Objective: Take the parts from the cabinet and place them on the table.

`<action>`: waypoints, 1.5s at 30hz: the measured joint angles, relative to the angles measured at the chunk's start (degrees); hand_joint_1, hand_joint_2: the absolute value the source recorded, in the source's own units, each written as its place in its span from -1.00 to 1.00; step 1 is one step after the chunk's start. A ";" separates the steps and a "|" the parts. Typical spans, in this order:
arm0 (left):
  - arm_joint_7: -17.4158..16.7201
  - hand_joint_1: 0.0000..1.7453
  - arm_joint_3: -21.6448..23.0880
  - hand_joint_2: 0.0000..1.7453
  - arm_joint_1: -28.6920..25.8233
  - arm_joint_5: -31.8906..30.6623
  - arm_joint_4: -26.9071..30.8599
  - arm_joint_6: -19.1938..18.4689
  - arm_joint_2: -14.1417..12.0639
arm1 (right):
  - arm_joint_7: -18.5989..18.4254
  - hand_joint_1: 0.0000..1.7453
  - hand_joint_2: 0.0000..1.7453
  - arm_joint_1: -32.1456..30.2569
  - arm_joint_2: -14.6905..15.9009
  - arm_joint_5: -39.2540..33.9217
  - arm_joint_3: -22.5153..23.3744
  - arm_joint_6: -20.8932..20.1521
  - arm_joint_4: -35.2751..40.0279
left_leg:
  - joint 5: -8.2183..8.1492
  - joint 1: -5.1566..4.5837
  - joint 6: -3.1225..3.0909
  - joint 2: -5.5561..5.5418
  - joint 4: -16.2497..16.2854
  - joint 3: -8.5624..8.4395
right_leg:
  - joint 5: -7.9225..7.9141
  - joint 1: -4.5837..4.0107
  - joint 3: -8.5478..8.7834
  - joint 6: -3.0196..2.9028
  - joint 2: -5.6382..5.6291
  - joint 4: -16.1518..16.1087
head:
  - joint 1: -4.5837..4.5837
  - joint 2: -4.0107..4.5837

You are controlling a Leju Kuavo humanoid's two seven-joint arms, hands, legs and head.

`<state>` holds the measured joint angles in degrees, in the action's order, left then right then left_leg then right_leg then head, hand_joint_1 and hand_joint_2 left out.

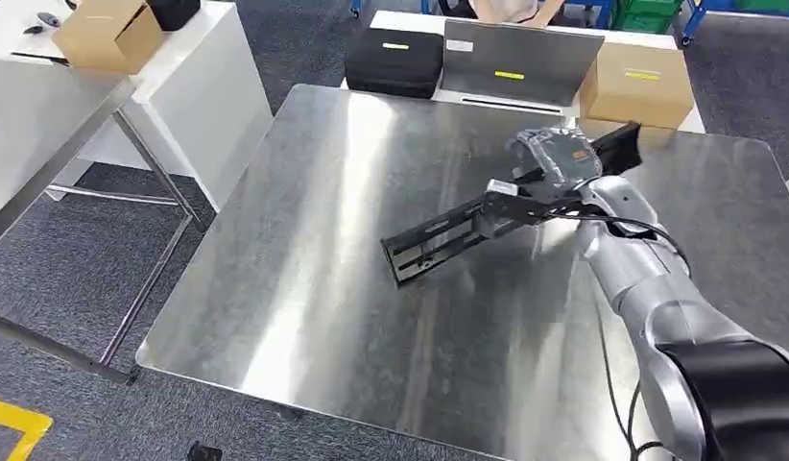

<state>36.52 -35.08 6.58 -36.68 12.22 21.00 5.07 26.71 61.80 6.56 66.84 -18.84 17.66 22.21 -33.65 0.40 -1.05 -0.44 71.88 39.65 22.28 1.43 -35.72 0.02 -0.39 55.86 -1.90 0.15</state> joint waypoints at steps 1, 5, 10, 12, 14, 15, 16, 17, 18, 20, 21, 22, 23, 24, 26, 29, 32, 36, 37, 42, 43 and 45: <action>-0.02 -1.00 -0.17 1.00 0.00 0.00 0.00 0.00 -0.02 | -0.02 -1.00 1.00 0.06 -0.04 0.00 -0.13 0.00 0.00 | 3.73 0.23 0.13 0.16 -4.57 -1.13 | 0.37 0.09 0.48 0.24 0.02 -0.01 | 0.04 0.00; -0.77 -1.00 -0.33 -1.00 0.07 -0.04 -0.02 0.66 -0.04 | -0.29 -1.00 1.00 0.33 -0.46 -0.39 -0.52 0.00 0.00 | 8.76 -0.43 -0.66 0.54 -15.08 -4.27 | 1.23 -0.03 1.02 1.49 0.04 0.08 | -0.02 0.00; -2.64 -1.00 -1.40 -1.00 0.04 0.48 -0.02 0.50 0.13 | -2.16 -1.00 1.00 0.63 -0.11 -0.81 -0.90 0.11 0.00 | 9.84 -0.43 -2.34 0.27 -16.21 -5.31 | 4.39 -0.55 -1.07 1.83 0.29 4.58 | 0.24 0.00; -2.86 -1.00 -1.62 -1.00 0.03 0.20 -0.02 0.33 0.13 | -2.56 -1.00 1.00 0.49 0.31 -1.12 -1.11 0.20 -0.04 | 9.73 -0.72 -2.73 0.06 -16.18 -5.39 | 8.09 -0.55 -5.78 0.90 0.27 14.50 | 0.20 -0.02; -3.21 -1.00 -1.66 -1.00 -0.34 0.00 -0.02 0.18 0.17 | -2.97 -1.00 1.00 0.19 0.53 -1.18 -1.22 0.24 -0.07 | 9.59 -0.94 -2.95 -0.25 -16.08 -5.49 | 8.67 -0.67 -8.14 1.22 0.26 18.72 | 0.28 0.00; -3.45 -1.00 -1.66 -1.00 -0.51 -0.04 -0.02 0.18 0.24 | -3.15 -1.00 1.00 0.14 0.57 -1.18 -1.29 0.24 -0.07 | 9.53 -1.08 -3.01 -0.40 -16.03 -5.61 | 7.60 -0.69 -7.28 1.66 0.27 16.81 | 0.28 -0.02; -3.58 -1.00 -1.68 -1.00 -0.56 -0.04 -0.02 0.18 0.31 | -3.30 -1.00 1.00 0.20 0.57 -1.16 -1.35 0.24 -0.07 | 9.43 -1.18 -3.09 -0.51 -15.89 -5.67 | 5.82 -0.71 -5.30 2.15 0.27 12.68 | 0.28 0.00; -3.67 -1.00 -1.68 -1.00 -0.54 -0.07 -0.02 0.20 0.37 | -3.34 -1.00 1.00 0.36 0.61 -1.16 -1.40 0.24 -0.07 | 9.24 -1.21 -3.03 -0.64 -15.64 -5.71 | 3.78 -0.72 -2.66 2.52 0.27 7.37 | 0.28 0.00; -3.74 -1.00 -1.70 -1.00 -0.53 -0.07 -0.02 0.20 0.39 | -3.37 -1.00 1.00 0.54 0.61 -1.16 -1.44 0.24 -0.07 | 9.00 -1.27 -2.85 -0.78 -15.35 -5.63 | 2.28 -0.74 -0.30 2.56 0.27 2.70 | 0.33 -0.02; -3.93 -1.00 -1.88 -1.00 -0.57 -0.04 -0.02 0.18 0.42 | -3.96 -1.00 1.00 0.93 0.59 -1.42 -1.51 0.24 -0.04 | 8.49 -1.86 -2.50 -0.88 -14.61 -5.21 | 2.01 -1.03 0.81 2.05 0.26 0.71 | 0.15 0.00; -4.07 -1.00 -2.03 -1.00 -0.66 -0.02 -0.02 0.15 0.39 | -4.48 -1.00 1.00 0.95 0.59 -1.53 -1.51 0.13 -0.04 | 8.50 -1.84 -2.49 -0.88 -14.64 -5.16 | 1.93 -0.82 0.94 1.91 0.27 0.71 | 0.18 -0.02; -4.11 -1.00 -2.19 -1.00 -0.78 0.00 -0.02 0.13 0.37 | -5.12 -1.00 1.00 1.01 0.55 -1.53 -1.53 -0.09 -0.04 | 8.29 -1.81 -3.24 -0.87 -14.40 -5.02 | 1.78 -0.85 0.94 2.11 0.27 0.56 | 0.24 0.00; -4.17 -1.00 -2.32 -1.00 -0.87 0.07 -0.02 0.13 0.35 | -6.01 -1.00 1.00 1.12 0.53 -1.60 -1.53 -0.83 -0.04 | 8.45 -1.78 -3.65 -0.84 -14.41 -5.02 | 1.78 -0.90 0.94 2.10 0.24 0.58 | 0.13 -0.02; -4.24 -1.00 -2.51 -1.00 -0.92 0.11 -0.02 0.11 0.39 | -7.10 -1.00 1.00 1.35 0.55 -1.92 -1.51 -1.94 -0.07 | 8.47 -1.73 -3.56 -0.82 -14.48 -5.06 | 1.78 -0.93 0.93 2.09 0.22 0.58 | 0.22 0.00; -4.28 -1.00 -2.67 -1.00 -0.99 0.15 -0.02 0.00 0.46 | -8.61 -1.00 1.00 1.83 0.63 -2.45 -1.44 -3.52 -0.15 | 8.49 -1.69 -3.52 -0.80 -14.59 -5.13 | 1.79 -1.03 0.94 2.08 0.22 0.60 | 0.20 0.00; -4.33 -1.00 -2.99 -1.00 -1.09 0.24 -0.02 0.00 0.42 | -9.09 -1.00 1.00 2.35 0.77 -2.64 -1.38 -4.17 -0.26 | 8.57 -1.63 -3.37 -0.77 -14.68 -5.17 | 1.80 -1.09 0.93 2.04 0.19 0.61 | 0.18 -0.02; -4.35 -1.00 -3.10 -1.00 -1.17 0.28 -0.02 0.00 0.44 | -9.16 -1.00 1.00 2.46 0.79 -2.73 -1.38 -4.26 -0.35 | 8.64 -1.55 -2.82 -0.75 -14.71 -5.17 | 1.80 -1.13 0.93 2.02 0.20 0.63 | 0.20 0.00; -4.35 -1.00 -3.34 -1.00 -1.23 0.57 -0.04 0.00 0.46 | -9.18 -1.00 1.00 2.52 0.79 -2.75 -1.38 -4.35 -0.37 | 8.64 -1.49 -2.60 -0.75 -14.71 -5.15 | 1.71 -1.16 0.93 1.82 0.21 0.64 | 0.18 -0.02; -4.35 -1.00 -3.43 -1.00 -1.24 0.59 -0.04 0.00 0.46 | -9.57 -1.00 1.00 2.60 0.81 -2.84 -1.38 -5.04 -0.37 | 8.65 -1.50 -2.59 -0.75 -14.71 -5.15 | 1.71 -1.14 0.93 1.82 0.21 0.64 | 0.22 -0.02; -4.57 -1.00 -3.63 1.00 -1.35 0.66 -0.04 -1.07 0.46 | -13.90 -1.00 1.00 3.71 1.38 -3.80 -1.00 -13.34 -0.96 | 8.68 -1.70 -2.58 -0.84 -14.70 -5.11 | 1.70 -1.08 0.95 1.82 0.24 0.64 | 0.22 -0.02; -4.59 -1.00 -3.65 1.00 -1.45 0.66 -0.04 -1.14 0.46 | -14.45 -1.00 1.00 3.84 1.84 -3.98 -0.85 -14.38 -1.12 | 8.70 -1.76 -2.60 -0.84 -14.69 -5.10 | 1.70 -1.08 0.95 1.83 0.25 0.64 | 0.20 -0.02; -4.59 -1.00 -3.67 1.00 -1.55 0.57 -0.04 -1.49 0.46 | -14.78 -1.00 1.00 4.21 2.56 -4.07 -0.57 -15.19 -1.27 | 8.75 -1.88 -2.67 -0.83 -14.69 -5.05 | 1.67 -1.07 0.96 1.87 0.25 0.64 | 0.20 -0.02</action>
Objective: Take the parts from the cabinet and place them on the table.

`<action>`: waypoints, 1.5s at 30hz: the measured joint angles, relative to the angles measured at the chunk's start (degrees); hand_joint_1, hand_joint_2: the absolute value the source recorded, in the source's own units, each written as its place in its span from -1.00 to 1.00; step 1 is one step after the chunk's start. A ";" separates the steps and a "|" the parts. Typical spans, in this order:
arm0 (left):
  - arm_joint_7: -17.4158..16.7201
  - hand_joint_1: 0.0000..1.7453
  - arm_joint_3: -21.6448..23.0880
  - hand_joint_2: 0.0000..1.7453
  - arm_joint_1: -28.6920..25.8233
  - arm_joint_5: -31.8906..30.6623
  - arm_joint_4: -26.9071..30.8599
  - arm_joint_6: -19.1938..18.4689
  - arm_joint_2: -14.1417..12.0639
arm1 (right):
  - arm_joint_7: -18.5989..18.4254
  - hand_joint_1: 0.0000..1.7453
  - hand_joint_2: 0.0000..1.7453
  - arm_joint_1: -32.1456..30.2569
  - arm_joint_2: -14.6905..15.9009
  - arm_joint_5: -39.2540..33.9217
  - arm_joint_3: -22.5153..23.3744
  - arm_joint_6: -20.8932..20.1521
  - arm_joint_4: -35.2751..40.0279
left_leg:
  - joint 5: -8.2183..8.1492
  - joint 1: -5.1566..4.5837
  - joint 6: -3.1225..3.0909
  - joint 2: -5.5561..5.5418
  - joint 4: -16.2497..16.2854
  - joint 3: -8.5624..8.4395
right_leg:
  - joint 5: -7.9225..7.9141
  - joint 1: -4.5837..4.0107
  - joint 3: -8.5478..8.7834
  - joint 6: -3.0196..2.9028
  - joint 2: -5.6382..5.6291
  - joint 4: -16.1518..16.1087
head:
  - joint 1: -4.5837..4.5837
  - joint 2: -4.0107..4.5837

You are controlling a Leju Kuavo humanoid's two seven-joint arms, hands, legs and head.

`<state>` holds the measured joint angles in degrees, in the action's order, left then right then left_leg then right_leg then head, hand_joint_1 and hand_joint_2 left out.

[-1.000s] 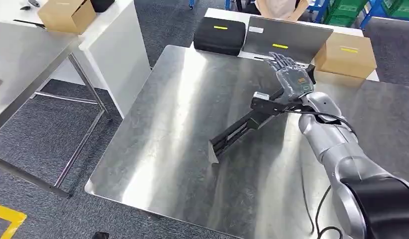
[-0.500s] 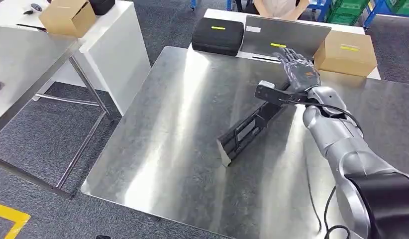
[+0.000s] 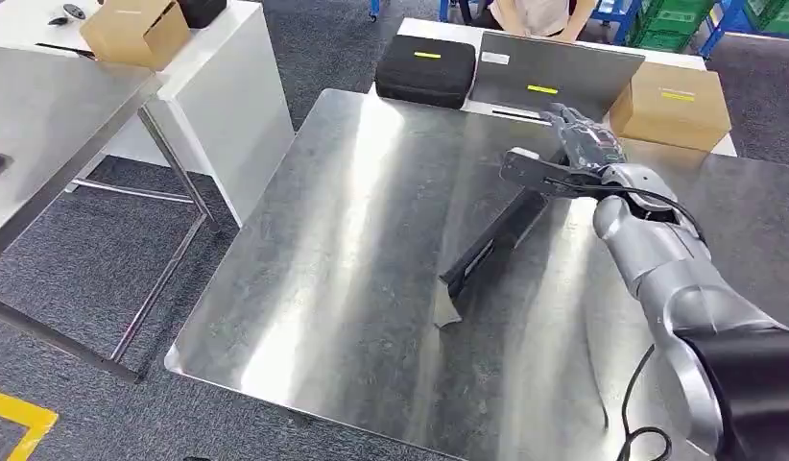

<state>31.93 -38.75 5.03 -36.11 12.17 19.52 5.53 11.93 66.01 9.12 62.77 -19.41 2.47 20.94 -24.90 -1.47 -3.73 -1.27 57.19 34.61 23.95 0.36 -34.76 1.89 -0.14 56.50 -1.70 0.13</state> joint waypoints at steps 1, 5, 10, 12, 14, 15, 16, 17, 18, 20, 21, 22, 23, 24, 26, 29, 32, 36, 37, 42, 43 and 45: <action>-0.02 -1.00 -0.02 1.00 0.00 0.00 0.00 -0.13 0.00 | 0.00 -1.00 1.00 0.29 0.55 -0.02 0.04 -0.44 -0.02 | 0.00 -0.05 -0.01 0.01 0.01 0.00 | -0.01 0.02 0.00 0.02 0.00 0.00 | 0.00 0.00; -0.39 -1.00 -0.41 1.00 0.02 -0.07 -0.02 -0.13 0.07 | -0.26 -1.00 1.00 1.43 2.55 -0.84 0.65 -2.84 -0.04 | 0.00 -0.16 -0.02 0.01 0.01 0.02 | -0.01 0.09 0.00 0.02 0.00 0.00 | 0.02 0.02; -1.31 -1.00 -0.87 1.00 0.03 0.13 -0.02 -0.41 0.09 | -6.32 -1.00 -1.00 3.02 2.99 -4.88 2.38 -19.60 -0.83 | -0.02 -0.23 -0.04 0.07 0.02 -0.01 | -0.02 0.21 -0.01 0.03 -0.04 -0.01 | 0.02 0.00; -1.90 -1.00 -1.38 1.00 0.02 0.20 -0.02 -0.89 0.09 | -9.11 -1.00 -1.00 3.95 3.15 -6.64 3.01 -28.31 -1.33 | -0.01 -0.24 -0.05 0.06 0.02 -0.01 | -0.02 0.22 -0.01 0.03 -0.03 -0.02 | 0.00 0.02; -2.10 -1.00 -1.64 1.00 0.00 0.20 -0.02 -1.40 0.09 | -10.36 -1.00 -1.00 4.74 3.50 -7.10 3.61 -33.21 -1.68 | 0.00 -0.23 -0.07 -0.01 0.03 -0.01 | -0.02 0.22 -0.02 0.03 0.00 -0.02 | 0.00 0.02; -2.14 -1.00 -1.82 1.00 -0.02 0.20 -0.02 -1.53 0.09 | -10.51 -1.00 -1.00 5.11 3.72 -7.10 3.61 -35.55 -1.84 | 0.00 -0.23 -0.07 -0.02 0.03 -0.02 | -0.02 0.22 -0.03 0.03 0.01 -0.02 | 0.00 0.02; -2.25 -1.00 -1.99 1.00 -0.02 0.20 -0.02 -1.79 0.11 | -10.58 -1.00 -1.00 5.53 4.07 -7.15 3.56 -38.44 -2.03 | 0.00 -0.23 -0.07 -0.02 0.03 -0.02 | -0.02 0.22 -0.03 0.03 0.01 -0.02 | 0.00 0.00; -2.34 -1.00 -2.16 1.00 -0.02 0.20 -0.02 -1.97 0.13 | -10.71 -1.00 -1.00 5.70 4.44 -7.21 3.54 -40.20 -2.19 | 0.00 -0.22 -0.07 -0.01 0.03 -0.01 | -0.02 0.22 -0.01 0.03 0.01 -0.02 | 0.00 0.02; -2.38 -1.00 -2.29 1.00 -0.03 0.28 -0.02 -2.01 0.15 | -10.65 -1.00 -1.00 5.74 4.89 -7.02 3.50 -41.09 -2.34 | 0.00 -0.22 -0.07 0.00 0.03 -0.01 | -0.02 0.22 -0.01 0.03 0.00 -0.02 | 0.00 0.02; -2.38 -1.00 -2.65 1.00 -0.06 0.72 -0.04 -2.05 0.26 | -9.31 -1.00 -1.00 5.87 5.95 -6.01 2.82 -41.11 -2.40 | 0.01 -0.22 -0.07 0.00 0.03 0.02 | -0.02 0.22 0.00 0.03 0.01 -0.02 | 0.00 0.00; -2.38 -1.00 -3.04 1.00 -0.11 1.03 -0.04 -2.05 0.28 | -8.67 -1.00 -1.00 6.00 6.62 -5.68 2.25 -40.19 -2.38 | 0.01 -0.22 -0.08 0.00 0.03 0.01 | -0.02 0.22 0.00 0.03 0.01 -0.02 | -0.02 0.02; -2.38 -1.00 -3.35 1.00 -0.20 1.44 -0.04 -2.05 0.37 | -8.37 -1.00 -1.00 6.14 7.19 -4.63 1.75 -38.13 -2.16 | 0.01 -0.22 -0.08 0.00 0.03 0.02 | -0.02 0.22 0.00 0.03 0.01 -0.02 | 0.02 0.00; -2.36 -1.00 -3.72 -1.00 -0.28 1.86 -0.04 -2.05 0.50 | -8.35 -1.00 -1.00 6.20 8.00 -3.12 0.85 -35.07 -1.55 | 0.01 -0.23 -0.08 0.00 0.03 0.02 | -0.02 0.22 0.00 0.03 0.01 -0.02 | -0.02 0.00; -2.32 -1.00 -4.13 -1.00 -0.32 2.14 -0.04 -2.05 0.68 | -8.52 -1.00 -1.00 6.20 9.00 -2.06 -0.50 -31.21 -0.73 | 0.01 -0.23 -0.08 -0.01 0.04 0.01 | -0.02 0.22 -0.01 0.03 0.01 -0.02 | 0.00 0.02; -2.36 -1.00 -4.85 -1.00 -0.38 2.75 -0.04 -2.08 1.16 | -9.61 -1.00 -1.00 5.97 10.90 -2.37 -3.16 -22.30 0.95 | 0.01 -0.24 -0.08 -0.04 0.04 0.02 | -0.02 0.22 -0.02 0.04 0.02 -0.02 | 0.00 0.02; -2.93 -1.00 -6.27 -1.00 -0.37 3.91 -0.04 -2.08 2.10 | -11.04 -1.00 -1.00 2.63 14.89 -5.14 -3.28 -5.38 5.43 | -0.15 -0.23 -0.28 -0.20 0.09 -0.13 | 0.01 0.21 0.05 0.06 0.14 -0.13 | -0.07 0.00; -3.19 -1.00 -7.43 -1.00 -0.36 4.50 -0.09 -1.53 3.39 | -13.83 -1.00 -1.00 -6.12 20.12 -7.28 -1.19 10.56 12.81 | -0.27 -0.20 -0.45 -0.52 0.11 -0.31 | 0.12 0.01 0.24 0.18 0.46 -0.32 | 0.09 0.02; -2.67 -1.00 -8.68 -1.00 -0.33 4.94 -0.13 -1.24 4.57 | -14.93 -1.00 -1.00 -26.81 25.79 -6.66 9.15 21.98 28.96 | -0.55 -0.17 -0.75 -0.98 0.09 -0.44 | 0.34 -0.19 0.73 0.49 0.86 -0.50 | 0.09 0.02; -2.54 -1.00 -8.98 -1.00 -0.35 5.01 -0.13 -1.24 4.67 | -14.91 -1.00 -1.00 -31.93 26.58 -5.78 12.55 23.18 33.01 | -0.62 -0.15 -0.83 -0.97 0.10 -0.54 | 0.40 -0.21 0.81 0.59 0.90 -0.53 | 0.02 0.00; -2.32 -1.00 -9.84 -1.00 -0.09 4.83 -0.17 -1.27 4.81 | -11.67 -1.00 -1.00 -56.34 26.62 -1.64 30.31 24.76 52.65 | -1.00 0.06 -0.78 -1.48 0.08 -0.95 | 0.95 -0.40 1.49 0.61 1.36 -0.70 | -0.04 0.02; -2.27 -1.00 -9.94 -1.00 -0.22 4.83 -0.20 -1.27 4.76 | -9.69 -1.00 -1.00 -61.27 25.21 -1.07 34.60 24.63 56.63 | -1.04 0.05 -0.72 -1.79 0.07 -0.98 | 1.09 -0.38 1.61 0.48 1.64 -0.69 | 0.02 0.02; -2.32 -1.00 -10.36 -1.00 -0.40 4.85 -0.20 -1.18 4.83 | -5.72 -1.00 -1.00 -68.40 22.18 -1.47 42.57 24.28 62.89 | -1.05 -0.07 -0.70 -1.77 0.05 -1.03 | 1.09 -0.36 1.45 0.48 1.64 -0.66 | -0.15 0.00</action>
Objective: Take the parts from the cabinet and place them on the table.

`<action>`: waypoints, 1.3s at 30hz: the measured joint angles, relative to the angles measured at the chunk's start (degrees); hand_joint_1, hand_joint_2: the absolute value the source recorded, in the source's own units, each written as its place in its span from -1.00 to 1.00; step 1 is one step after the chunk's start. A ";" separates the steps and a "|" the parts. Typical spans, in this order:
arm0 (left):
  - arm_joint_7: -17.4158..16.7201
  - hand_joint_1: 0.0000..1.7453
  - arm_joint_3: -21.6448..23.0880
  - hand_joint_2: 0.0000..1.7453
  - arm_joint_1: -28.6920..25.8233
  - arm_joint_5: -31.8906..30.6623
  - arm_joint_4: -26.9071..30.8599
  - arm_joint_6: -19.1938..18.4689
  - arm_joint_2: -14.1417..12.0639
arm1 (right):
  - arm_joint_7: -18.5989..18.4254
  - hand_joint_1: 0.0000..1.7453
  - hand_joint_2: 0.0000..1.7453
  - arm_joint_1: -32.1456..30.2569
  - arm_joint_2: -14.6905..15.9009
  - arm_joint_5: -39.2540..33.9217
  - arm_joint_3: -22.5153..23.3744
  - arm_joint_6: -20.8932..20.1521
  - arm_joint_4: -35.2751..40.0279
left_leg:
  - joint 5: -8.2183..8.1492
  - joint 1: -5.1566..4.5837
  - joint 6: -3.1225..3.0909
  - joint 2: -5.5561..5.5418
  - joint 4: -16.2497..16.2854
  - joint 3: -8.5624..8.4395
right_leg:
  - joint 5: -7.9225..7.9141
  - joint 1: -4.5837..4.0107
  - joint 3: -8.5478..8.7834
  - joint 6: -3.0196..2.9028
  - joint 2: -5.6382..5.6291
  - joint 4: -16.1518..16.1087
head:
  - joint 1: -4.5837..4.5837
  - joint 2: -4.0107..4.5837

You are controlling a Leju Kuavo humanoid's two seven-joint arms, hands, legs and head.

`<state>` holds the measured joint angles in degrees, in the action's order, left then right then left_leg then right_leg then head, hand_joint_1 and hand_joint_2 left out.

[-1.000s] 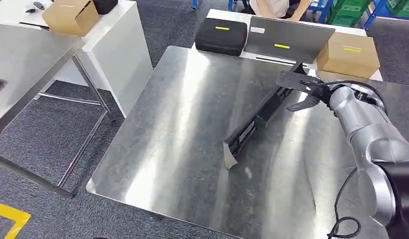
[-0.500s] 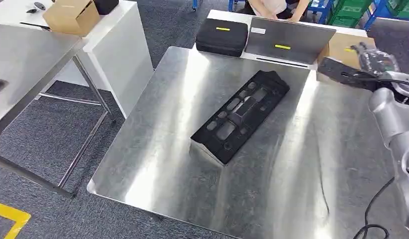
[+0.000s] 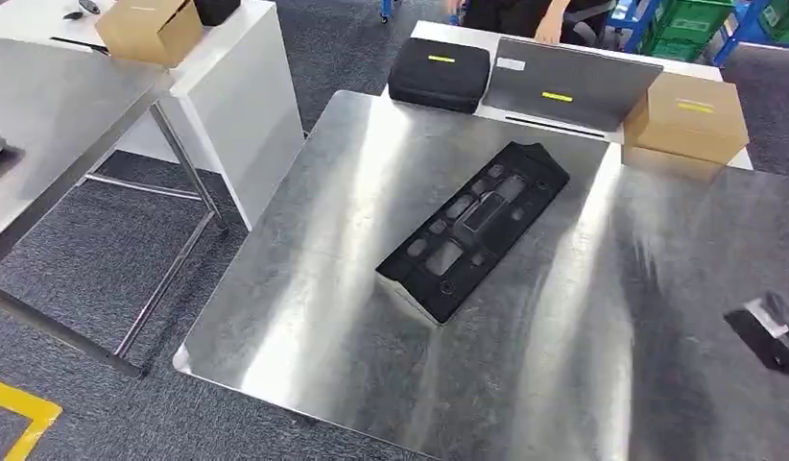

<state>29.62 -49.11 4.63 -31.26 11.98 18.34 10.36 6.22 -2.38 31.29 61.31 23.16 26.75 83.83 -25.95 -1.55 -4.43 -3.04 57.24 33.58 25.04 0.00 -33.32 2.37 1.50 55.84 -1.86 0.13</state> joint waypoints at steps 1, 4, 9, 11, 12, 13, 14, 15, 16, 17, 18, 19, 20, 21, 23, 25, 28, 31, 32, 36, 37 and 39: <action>-0.04 -1.00 -0.22 -1.00 0.03 0.04 0.00 0.09 0.00 | 3.19 -1.00 -1.00 -3.29 -1.73 -0.04 4.09 0.00 3.43 | -0.05 0.00 0.02 0.07 0.00 0.01 | 0.01 0.01 -0.05 0.00 -0.06 -0.01 | 0.16 0.02; -0.15 -1.00 -0.92 -1.00 0.08 0.53 0.00 0.28 0.02 | 15.07 -1.00 -1.00 -8.95 -10.72 0.53 15.91 -0.07 12.81 | -0.30 0.15 0.29 0.35 -0.01 -0.09 | 0.07 0.00 -0.02 -0.10 -0.45 -0.02 | 0.18 0.00; -0.79 -1.00 -1.92 -1.00 0.18 0.77 0.00 0.70 0.48 | 27.13 -1.00 -1.00 -12.96 -25.66 -0.42 29.87 -0.45 23.95 | -0.47 0.14 0.43 1.07 -0.04 -0.24 | 0.09 0.01 -0.07 -0.18 -1.15 -0.02 | 0.13 0.02; -0.79 -1.00 -2.14 -1.00 0.30 0.85 0.00 0.98 0.68 | 29.98 -1.00 -1.00 -13.33 -29.42 0.11 33.96 -2.56 26.64 | -0.49 0.11 0.44 1.26 -0.05 -0.38 | 0.09 0.01 -0.01 -0.18 -1.32 -0.02 | 0.15 0.02; -0.78 -1.00 -2.38 -1.00 0.35 1.03 0.00 1.05 0.70 | 31.61 -1.00 -1.00 -13.24 -31.31 0.18 36.25 -3.73 28.15 | -0.49 0.11 0.44 1.33 -0.04 -0.41 | 0.09 0.01 0.00 -0.19 -1.37 -0.02 | 0.13 0.02; -0.74 -1.00 -2.56 -1.00 0.39 1.25 0.00 1.07 0.74 | 32.54 -1.00 -1.00 -13.01 -32.85 0.13 38.40 -4.92 29.74 | -0.49 0.11 0.43 1.44 -0.04 -0.43 | 0.08 0.01 0.01 -0.20 -1.40 -0.02 | 0.15 0.02; -0.66 -1.00 -2.71 -1.00 0.40 1.36 0.00 1.11 0.77 | 32.97 -1.00 -1.00 -12.83 -34.38 -0.07 40.69 -5.97 31.26 | -0.49 0.10 0.44 1.47 -0.05 -0.44 | 0.08 0.01 0.03 -0.20 -1.41 -0.01 | 0.13 0.00; -0.61 -1.00 -2.84 -1.00 0.40 1.44 0.00 1.11 0.77 | 33.13 -1.00 -1.00 -12.75 -35.49 -0.26 42.44 -6.73 32.38 | -0.49 0.10 0.44 1.47 -0.05 -0.45 | 0.08 0.01 0.05 -0.20 -1.41 -0.01 | 0.13 0.02; -0.59 -1.00 -2.88 -1.00 0.40 1.53 0.00 1.11 0.77 | 33.21 -1.00 -1.00 -12.76 -36.46 -0.41 43.90 -7.19 33.39 | -0.49 0.10 0.44 1.48 -0.05 -0.47 | 0.08 0.01 0.08 -0.20 -1.41 -0.01 | 0.15 0.00; -0.57 -1.00 -2.93 -1.00 0.40 1.66 0.00 1.11 0.77 | 33.30 -1.00 -1.00 -12.73 -37.20 -0.37 44.88 -7.34 34.20 | -0.48 0.09 0.43 1.48 -0.05 -0.48 | 0.08 0.01 0.10 -0.20 -1.41 -0.01 | 0.15 0.02; -0.37 -1.00 -3.04 -1.00 0.40 1.77 0.00 1.11 0.76 | 33.39 -1.00 -1.00 -12.64 -37.89 0.06 45.88 -7.39 35.02 | -0.48 0.07 0.43 1.49 -0.05 -0.51 | 0.08 0.01 0.12 -0.20 -1.42 -0.01 | 0.15 0.02; -0.24 -1.00 -3.30 -1.00 0.43 1.84 0.00 1.11 0.77 | 33.43 -1.00 -1.00 -12.43 -38.44 0.28 46.73 -7.45 35.74 | -0.49 0.05 0.43 1.50 -0.05 -0.54 | 0.08 0.02 0.13 -0.20 -1.43 -0.01 | 0.13 0.00; -0.22 -1.00 -3.48 -1.00 0.48 1.88 0.00 1.16 0.76 | 33.45 -1.00 -1.00 -12.31 -38.84 0.20 47.46 -7.41 36.23 | -0.49 0.04 0.43 1.51 -0.05 -0.57 | 0.08 0.02 0.16 -0.20 -1.43 -0.02 | 0.15 0.00; -0.24 -1.00 -3.65 -1.00 0.52 1.92 0.00 1.25 0.77 | 33.45 -1.00 -1.00 -12.39 -39.14 0.20 47.81 -7.02 36.53 | -0.49 0.03 0.43 1.51 -0.05 -0.60 | 0.08 0.02 0.19 -0.20 -1.43 -0.02 | 0.15 0.00; -0.54 -1.00 -3.84 -1.00 0.60 1.92 0.00 1.53 0.77 | 33.47 -1.00 -1.00 -12.57 -39.84 -1.08 47.74 -4.54 36.64 | -0.49 0.02 0.42 1.51 -0.04 -0.61 | 0.08 0.02 0.21 -0.19 -1.44 -0.02 | 0.15 0.02; -1.05 -1.00 -4.00 -1.00 0.75 1.92 -0.02 2.47 0.81 | 33.54 -1.00 -1.00 -14.33 -40.77 -4.99 46.11 0.85 36.28 | -0.50 0.00 0.40 1.50 -0.05 -0.61 | 0.09 0.04 0.26 -0.19 -1.43 -0.01 | 0.15 0.02; -1.64 -1.00 -4.44 -1.00 0.91 1.92 0.00 3.45 1.12 | 33.59 -1.00 -1.00 -16.34 -42.01 -9.23 41.92 7.97 33.14 | -0.52 0.06 0.38 1.51 -0.05 -0.61 | 0.09 0.03 0.30 -0.19 -1.43 -0.02 | 0.20 0.02; -1.68 -1.00 -4.44 -1.00 0.91 1.92 0.00 3.49 1.14 | 33.59 -1.00 -1.00 -16.38 -42.11 -9.50 41.63 8.29 32.92 | -0.52 0.06 0.38 1.51 -0.05 -0.61 | 0.09 0.03 0.30 -0.19 -1.43 -0.02 | 0.20 0.00; -1.71 -1.00 -4.44 -1.00 0.93 1.92 -0.02 3.54 1.18 | 33.59 -1.00 -1.00 -16.49 -42.25 -9.82 41.29 8.64 32.66 | -0.52 0.05 0.38 1.51 -0.05 -0.61 | 0.09 0.03 0.30 -0.19 -1.44 -0.02 | 0.18 0.00; -2.25 -1.00 -5.27 -1.00 1.35 1.92 -0.02 4.44 1.75 | 33.63 -1.00 -1.00 -15.58 -48.02 -8.89 32.66 11.34 23.74 | -0.58 0.07 0.42 1.75 -0.06 -0.88 | 0.15 0.03 0.01 -0.26 -1.63 -0.03 | 0.11 0.02; -2.25 -1.00 -5.35 -1.00 1.34 1.94 -0.02 4.44 1.77 | 33.63 -1.00 -1.00 -15.28 -48.64 -8.68 32.47 11.37 21.98 | -0.61 0.06 0.39 1.74 -0.06 -0.87 | 0.20 0.03 0.03 -0.31 -1.63 -0.03 | 0.18 0.00; -2.25 -1.00 -5.59 -1.00 1.31 1.99 -0.02 4.46 1.77 | 33.63 -1.00 -1.00 -14.86 -49.28 -8.68 32.18 11.37 20.22 | -0.61 0.07 0.40 1.75 -0.06 -0.83 | 0.18 0.03 0.51 -0.31 -1.63 -0.02 | 0.15 0.00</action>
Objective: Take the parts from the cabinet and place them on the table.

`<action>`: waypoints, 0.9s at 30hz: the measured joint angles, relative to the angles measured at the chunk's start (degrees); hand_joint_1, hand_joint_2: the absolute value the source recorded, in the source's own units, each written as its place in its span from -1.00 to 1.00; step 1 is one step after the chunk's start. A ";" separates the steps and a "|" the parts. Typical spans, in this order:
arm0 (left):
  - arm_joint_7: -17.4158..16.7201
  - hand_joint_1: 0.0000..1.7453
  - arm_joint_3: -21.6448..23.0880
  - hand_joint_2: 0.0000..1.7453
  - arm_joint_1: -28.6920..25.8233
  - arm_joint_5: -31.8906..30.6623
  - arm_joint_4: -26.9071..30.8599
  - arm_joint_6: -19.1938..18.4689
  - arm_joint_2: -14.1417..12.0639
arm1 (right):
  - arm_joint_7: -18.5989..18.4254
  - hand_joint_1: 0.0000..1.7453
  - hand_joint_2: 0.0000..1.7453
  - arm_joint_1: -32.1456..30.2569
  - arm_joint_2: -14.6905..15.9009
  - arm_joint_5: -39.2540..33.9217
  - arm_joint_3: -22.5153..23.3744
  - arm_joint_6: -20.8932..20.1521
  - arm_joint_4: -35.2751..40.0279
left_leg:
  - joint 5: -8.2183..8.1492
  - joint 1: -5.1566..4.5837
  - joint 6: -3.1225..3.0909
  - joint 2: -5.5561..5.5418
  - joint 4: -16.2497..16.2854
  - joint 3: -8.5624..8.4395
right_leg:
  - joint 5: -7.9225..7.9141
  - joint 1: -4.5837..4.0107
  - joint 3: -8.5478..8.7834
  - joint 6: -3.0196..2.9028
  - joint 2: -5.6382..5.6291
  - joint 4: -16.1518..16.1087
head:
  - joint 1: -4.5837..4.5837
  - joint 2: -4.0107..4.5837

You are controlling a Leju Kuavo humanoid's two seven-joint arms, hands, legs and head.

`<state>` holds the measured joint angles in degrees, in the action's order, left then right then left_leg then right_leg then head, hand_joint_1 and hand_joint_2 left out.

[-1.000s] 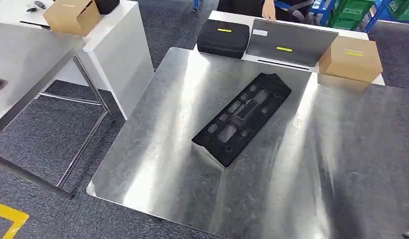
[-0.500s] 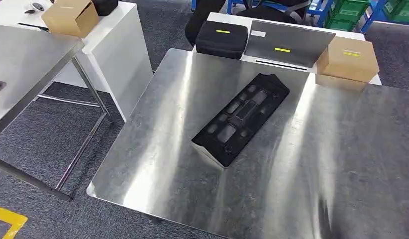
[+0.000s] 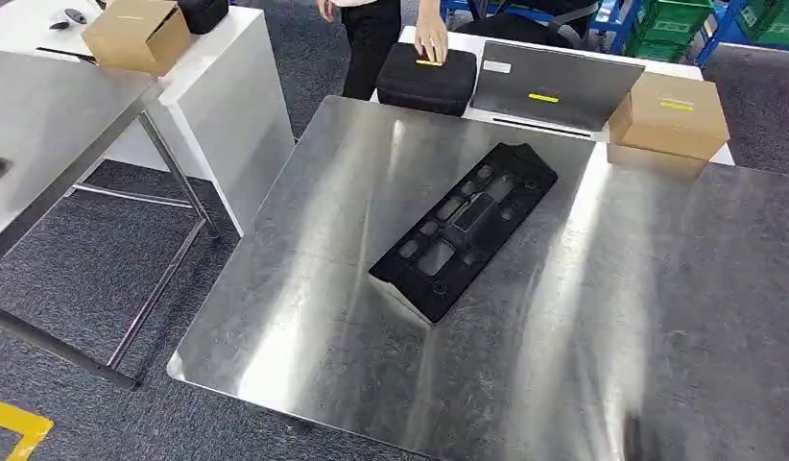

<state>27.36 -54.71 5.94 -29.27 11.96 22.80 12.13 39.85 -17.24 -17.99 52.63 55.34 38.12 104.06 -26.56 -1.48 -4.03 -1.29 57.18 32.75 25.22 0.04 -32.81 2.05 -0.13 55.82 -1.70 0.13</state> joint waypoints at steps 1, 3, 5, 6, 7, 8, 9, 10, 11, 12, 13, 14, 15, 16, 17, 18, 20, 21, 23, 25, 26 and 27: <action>0.02 -1.00 -0.20 -1.00 0.01 0.02 0.00 0.00 0.00 | 0.00 -1.00 -1.00 0.12 -0.37 -0.15 -0.13 0.00 -1.18 | 0.01 0.00 0.00 0.02 0.00 0.00 | -0.02 0.00 -0.05 0.00 -0.01 0.00 | 0.00 0.00; 0.15 -1.00 -0.42 -1.00 0.00 0.19 0.00 0.02 0.07 | 0.00 -1.00 -1.00 0.22 -0.79 -1.28 -0.15 0.02 -3.33 | 0.02 0.00 0.00 0.02 0.00 -0.06 | -0.02 0.00 -0.03 0.00 0.00 0.01 | 0.02 0.00; 0.42 -1.00 -0.66 -1.00 -0.01 0.46 0.00 0.09 0.11 | 0.00 -1.00 -1.00 1.30 -0.96 -2.34 0.72 0.02 -5.99 | 0.02 0.00 0.00 0.03 0.00 -0.08 | -0.02 0.00 -0.06 0.00 -0.01 0.01 | 0.02 0.00; 0.55 -1.00 -0.72 -1.00 -0.15 0.48 0.00 0.09 0.13 | 0.00 -1.00 -1.00 1.39 -1.03 -3.14 1.27 0.02 -7.37 | 0.01 -0.01 0.00 0.04 0.00 -0.10 | -0.02 0.00 -0.03 0.00 -0.01 0.01 | 0.02 0.02; 0.59 -1.00 -1.01 -1.00 -0.30 0.50 0.00 0.13 0.15 | 0.00 -1.00 -1.00 1.35 -1.20 -2.49 2.08 0.02 -9.62 | 0.01 -0.01 0.00 0.02 0.00 -0.10 | 0.00 0.00 0.02 -0.02 0.00 0.01 | -0.04 0.02; 0.59 -1.00 -1.16 -1.00 -0.33 0.50 0.00 0.24 0.15 | 0.00 -1.00 -1.00 2.09 -1.20 -0.88 3.29 0.02 -11.81 | 0.00 0.00 -0.01 0.02 0.00 -0.06 | 0.01 0.00 0.01 -0.02 0.01 0.01 | 0.11 0.02; 0.55 -1.00 -1.23 -1.00 -0.37 0.50 0.00 0.30 0.15 | 0.00 -1.00 -1.00 3.14 -1.24 0.34 4.69 0.02 -13.65 | -0.01 -0.02 0.00 0.05 0.00 -0.04 | 0.00 0.00 -0.06 -0.01 -0.02 0.01 | -0.02 0.00; 0.52 -1.00 -1.34 -1.00 -0.44 0.50 0.00 0.46 0.17 | 0.00 -1.00 -1.00 4.29 -1.27 1.63 6.02 0.02 -15.06 | -0.02 -0.08 -0.01 0.10 0.00 -0.06 | -0.01 0.00 -0.07 -0.01 -0.04 0.01 | -0.07 0.02; 0.52 -1.00 -1.57 -1.00 -0.39 0.46 0.00 0.61 0.15 | 0.00 -1.00 -1.00 5.42 -1.27 3.42 8.35 0.02 -16.79 | -0.03 -0.09 -0.02 0.15 0.00 -0.08 | 0.00 0.01 -0.05 -0.01 -0.05 0.00 | -0.02 0.02; 0.52 -1.00 -1.69 -1.00 -0.34 0.46 0.00 0.68 0.13 | 0.00 -1.00 -1.00 6.64 -1.31 4.40 9.80 0.04 -17.70 | -0.03 -0.07 -0.02 0.13 0.00 -0.10 | 0.01 0.01 -0.04 -0.02 -0.04 0.00 | 0.04 0.00; 0.50 -1.00 -1.88 -1.00 -0.36 0.44 0.00 0.81 0.11 | 0.00 -1.00 -1.00 7.87 -1.40 6.30 11.83 0.04 -19.26 | -0.03 -0.07 -0.02 0.13 0.00 -0.12 | 0.01 0.01 -0.08 -0.02 -0.04 -0.01 | 0.04 0.02; 0.48 -1.00 -2.17 -1.00 -0.36 0.44 0.00 1.01 0.11 | 0.00 -1.00 -1.00 9.25 -1.40 8.66 14.00 0.02 -20.99 | -0.03 -0.07 -0.02 0.13 0.00 -0.12 | 0.01 0.01 -0.08 -0.02 -0.04 0.00 | -0.04 0.02; 0.46 -1.00 -2.49 -1.00 -0.36 0.44 0.00 1.35 0.09 | 0.00 -1.00 -1.00 10.77 -1.40 11.29 16.23 0.02 -22.45 | -0.03 -0.07 -0.02 0.14 0.00 -0.14 | 0.00 0.01 -0.10 -0.02 -0.04 -0.01 | 0.04 0.02; 0.46 -1.00 -2.80 -1.00 -0.35 0.46 0.00 1.51 0.04 | 0.00 -1.00 -1.00 12.02 -1.40 13.84 19.05 0.04 -23.74 | -0.03 -0.11 -0.03 0.13 0.00 -0.15 | 0.00 0.04 -0.19 -0.02 -0.04 -0.01 | -0.02 0.02; 0.44 -1.00 -3.02 -1.00 -0.35 0.46 0.00 1.57 0.00 | 0.00 -1.00 -1.00 13.20 -1.40 14.21 21.23 0.04 -24.45 | -0.03 -0.12 -0.03 0.13 0.00 -0.16 | 0.01 0.07 -0.21 -0.01 -0.04 -0.01 | -0.02 0.00; 0.39 -1.00 -3.10 -1.00 -0.36 0.46 0.00 1.60 -0.07 | -0.13 -1.00 -1.00 14.16 -1.42 14.21 23.36 0.04 -24.92 | -0.03 -0.11 -0.04 0.11 0.00 -0.16 | 0.02 0.08 -0.30 -0.02 -0.03 -0.01 | 0.02 0.00; 0.24 -1.00 -3.41 -1.00 -0.38 0.46 0.00 1.60 -0.13 | -2.76 -1.00 -1.00 15.51 -1.42 13.83 27.42 0.04 -25.57 | -0.02 -0.11 -0.04 0.08 0.00 -0.11 | 0.01 0.09 0.00 -0.01 -0.02 0.00 | 0.00 0.00; 0.24 -1.00 -3.54 -1.00 -0.38 0.46 0.00 1.60 -0.13 | -3.67 -1.00 -1.00 15.78 -1.42 13.68 28.79 0.04 -25.81 | -0.01 -0.11 -0.04 0.08 0.00 -0.07 | 0.00 0.10 -0.02 -0.01 -0.02 0.01 | 0.00 0.02; 0.15 -1.00 -3.81 -1.00 -0.38 0.46 0.00 1.60 -0.15 | -4.26 -1.00 -1.00 15.94 -1.42 13.73 30.49 0.04 -26.12 | -0.02 -0.10 -0.04 0.10 0.00 -0.06 | 0.00 0.14 -0.02 0.00 -0.03 0.02 | 0.00 0.00; 0.15 -1.00 -3.89 -1.00 -0.33 0.44 0.00 1.46 -0.15 | -6.61 -1.00 -1.00 16.26 -1.42 14.12 31.54 0.04 -26.27 | -0.03 -0.10 -0.03 0.13 0.00 -0.08 | 0.00 0.14 -0.03 -0.01 -0.05 0.01 | -0.02 0.02; 0.11 -1.00 -3.89 -1.00 -0.31 0.44 0.00 1.31 -0.15 | -8.95 -1.00 -1.00 16.51 -1.35 14.43 32.00 0.04 -25.96 | -0.03 -0.10 -0.04 0.12 0.00 -0.09 | 0.00 0.14 -0.04 -0.01 -0.05 0.01 | 0.02 0.02; 0.11 -1.00 -3.91 -1.00 -0.32 0.37 0.00 1.27 -0.15 | -11.65 -1.00 -1.00 16.65 -1.35 14.66 32.26 0.07 -25.57 | -0.03 -0.11 -0.04 0.10 0.00 -0.09 | 0.01 0.14 -0.03 -0.01 -0.04 0.01 | 0.00 0.02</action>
<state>27.47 -58.62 5.62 -28.90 11.96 24.06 11.98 28.19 -0.60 -19.34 67.29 87.60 38.18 78.49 -26.59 -1.58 -4.06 -1.19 57.18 32.66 25.23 0.18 -32.84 2.04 -0.17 55.82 -1.70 0.15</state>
